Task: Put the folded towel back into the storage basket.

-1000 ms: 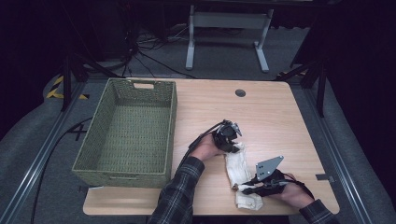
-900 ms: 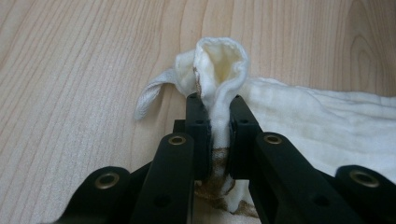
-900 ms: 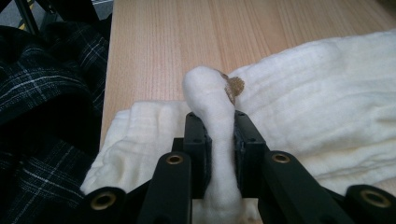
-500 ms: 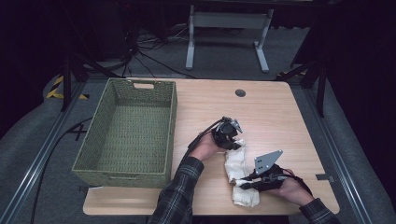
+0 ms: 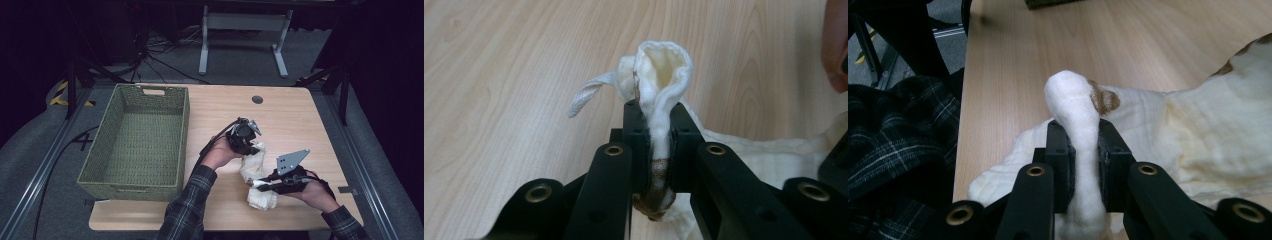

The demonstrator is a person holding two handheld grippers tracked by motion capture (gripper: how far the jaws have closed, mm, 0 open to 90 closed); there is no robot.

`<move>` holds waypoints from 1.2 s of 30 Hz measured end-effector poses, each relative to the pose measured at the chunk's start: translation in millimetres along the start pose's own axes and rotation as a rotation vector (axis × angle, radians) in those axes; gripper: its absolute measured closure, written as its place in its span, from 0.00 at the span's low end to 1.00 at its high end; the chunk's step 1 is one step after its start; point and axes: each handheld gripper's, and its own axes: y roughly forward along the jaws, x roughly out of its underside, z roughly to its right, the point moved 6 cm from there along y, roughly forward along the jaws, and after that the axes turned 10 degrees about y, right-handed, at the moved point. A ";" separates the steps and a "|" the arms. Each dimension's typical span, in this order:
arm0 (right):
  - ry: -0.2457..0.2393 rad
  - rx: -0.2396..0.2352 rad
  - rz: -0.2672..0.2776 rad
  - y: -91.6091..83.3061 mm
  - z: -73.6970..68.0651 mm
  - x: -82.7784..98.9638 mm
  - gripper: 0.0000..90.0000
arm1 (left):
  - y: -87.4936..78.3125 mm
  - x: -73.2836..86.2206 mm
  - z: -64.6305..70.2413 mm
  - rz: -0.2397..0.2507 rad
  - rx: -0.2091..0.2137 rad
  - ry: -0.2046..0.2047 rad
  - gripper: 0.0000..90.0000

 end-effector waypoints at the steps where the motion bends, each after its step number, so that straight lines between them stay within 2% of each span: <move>1: -0.001 0.000 0.007 -1.7 0.3 -4.0 0.89 | -2.9 -1.8 -0.2 0.005 0.000 -0.006 0.92; 3: 0.001 -0.009 0.021 -3.5 0.3 -10.6 0.89 | -11.4 -6.2 -2.1 0.011 -0.012 -0.015 0.92; 11: -0.008 -0.019 0.042 -8.6 1.1 -39.1 0.89 | -47.1 -19.6 -6.0 0.042 -0.042 0.015 0.92; 16: -0.011 -0.009 0.048 -9.6 1.9 -53.4 0.89 | -60.2 -18.1 -10.0 0.041 -0.032 0.026 0.92; 22: 0.003 -0.013 0.073 -11.7 3.0 -73.4 0.89 | -82.8 -17.5 -13.9 0.083 -0.008 0.024 0.92; 23: -0.002 -0.010 0.076 -11.8 2.4 -77.9 0.89 | -87.0 -17.4 -14.0 0.091 -0.008 0.012 0.92; 28: -0.016 -0.013 0.082 -11.9 -2.8 -94.2 0.89 | -106.5 -13.8 -15.8 0.075 -0.032 0.028 0.92; 36: -0.034 -0.024 0.086 -5.4 -4.6 -118.8 0.89 | -135.1 -3.9 -23.9 0.095 -0.067 0.009 0.92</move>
